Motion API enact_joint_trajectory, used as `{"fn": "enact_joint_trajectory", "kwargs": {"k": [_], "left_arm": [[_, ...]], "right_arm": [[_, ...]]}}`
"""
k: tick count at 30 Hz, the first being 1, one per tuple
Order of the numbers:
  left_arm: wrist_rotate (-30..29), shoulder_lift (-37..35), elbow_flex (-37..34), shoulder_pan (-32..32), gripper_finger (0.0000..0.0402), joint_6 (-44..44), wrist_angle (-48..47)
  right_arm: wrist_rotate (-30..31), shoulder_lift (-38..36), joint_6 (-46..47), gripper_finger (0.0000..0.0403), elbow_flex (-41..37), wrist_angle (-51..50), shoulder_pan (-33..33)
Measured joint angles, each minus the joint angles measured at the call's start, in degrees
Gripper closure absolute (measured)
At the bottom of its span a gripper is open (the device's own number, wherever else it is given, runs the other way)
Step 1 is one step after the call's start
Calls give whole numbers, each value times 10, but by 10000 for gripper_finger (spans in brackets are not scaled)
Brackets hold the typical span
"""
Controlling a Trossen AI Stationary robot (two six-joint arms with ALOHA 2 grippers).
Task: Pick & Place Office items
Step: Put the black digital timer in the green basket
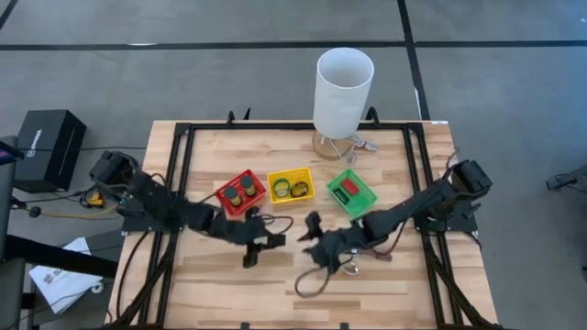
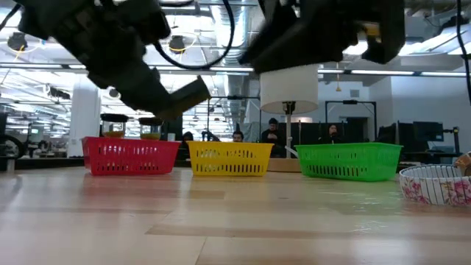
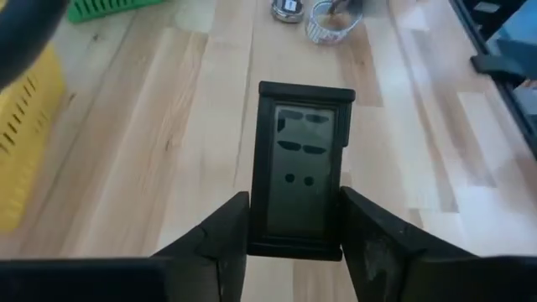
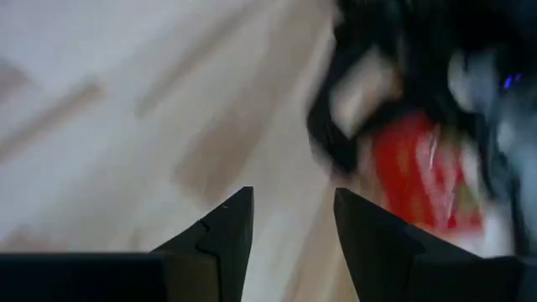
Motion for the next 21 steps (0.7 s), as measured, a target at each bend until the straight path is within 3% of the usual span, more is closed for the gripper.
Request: {"fn": "enact_joint_trajectory", "kwargs": {"k": [5, 8, 12, 21], "left_arm": [[97, 0, 0, 43, 233, 2, 51], [134, 0, 0, 52, 239, 10, 90], [151, 0, -1, 54, 252, 19, 104], [147, 0, -3, 54, 247, 19, 105]], "right_arm": [[31, 31, -112, 254, 3, 88, 29], [84, 47, -172, 256, 3, 130, 36], [111, 61, -219, 254, 19, 145, 36], [155, 67, -230, 249, 25, 155, 42]]}}
